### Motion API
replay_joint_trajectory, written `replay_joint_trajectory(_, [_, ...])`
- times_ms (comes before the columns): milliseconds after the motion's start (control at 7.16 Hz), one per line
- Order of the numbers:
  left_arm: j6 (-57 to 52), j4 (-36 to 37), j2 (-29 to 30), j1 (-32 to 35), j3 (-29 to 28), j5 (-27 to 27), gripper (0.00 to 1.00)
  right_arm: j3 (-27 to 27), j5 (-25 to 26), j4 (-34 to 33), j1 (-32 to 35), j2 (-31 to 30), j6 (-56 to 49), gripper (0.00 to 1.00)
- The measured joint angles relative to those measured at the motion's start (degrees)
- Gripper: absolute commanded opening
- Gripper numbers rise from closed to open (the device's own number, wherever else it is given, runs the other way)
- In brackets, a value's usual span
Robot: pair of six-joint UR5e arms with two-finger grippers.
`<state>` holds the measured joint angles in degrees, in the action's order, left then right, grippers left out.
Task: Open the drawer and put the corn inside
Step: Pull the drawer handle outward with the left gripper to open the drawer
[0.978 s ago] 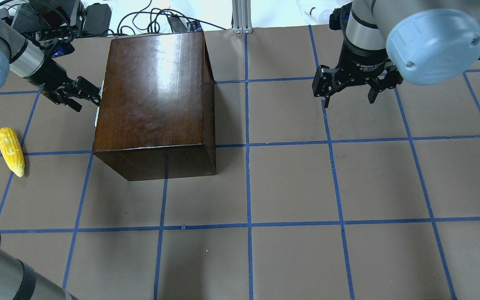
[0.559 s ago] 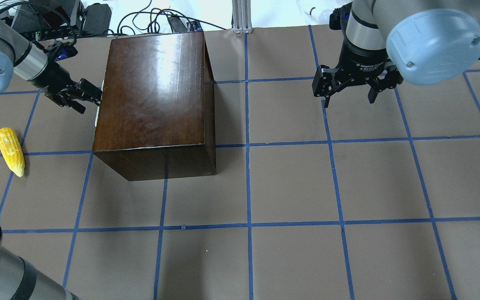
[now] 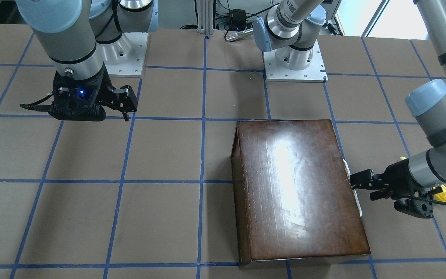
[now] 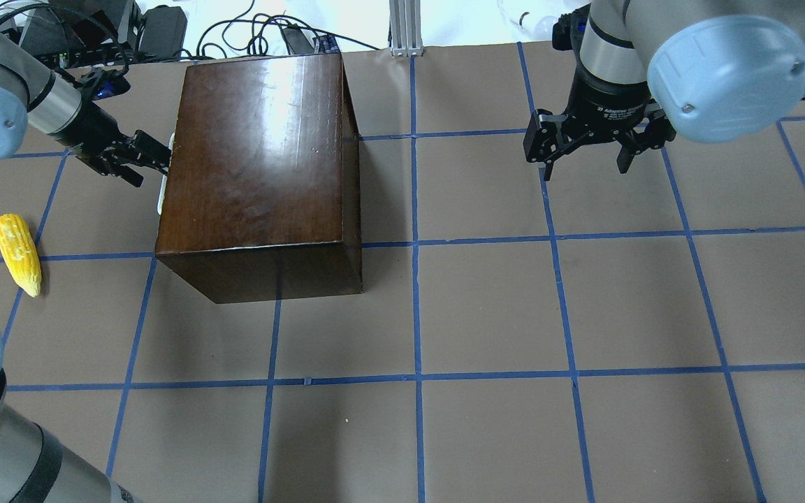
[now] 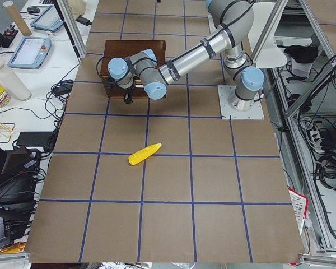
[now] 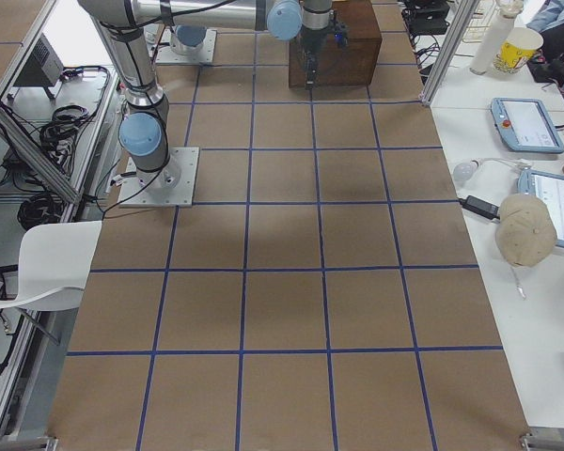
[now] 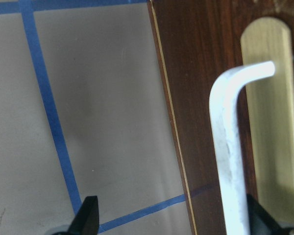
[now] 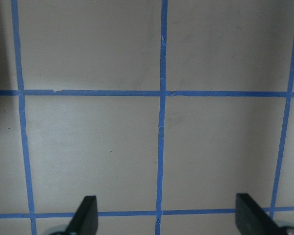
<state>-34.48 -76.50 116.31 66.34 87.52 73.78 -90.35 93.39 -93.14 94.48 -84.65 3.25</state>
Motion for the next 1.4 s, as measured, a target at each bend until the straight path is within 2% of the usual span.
replay_joint_trajectory(1397, [-8.74,-0.15,0.05,-5.74,-0.24,0.21,1.0,0.0,0.04,0.04,0.0,0.0,0.0,1.0])
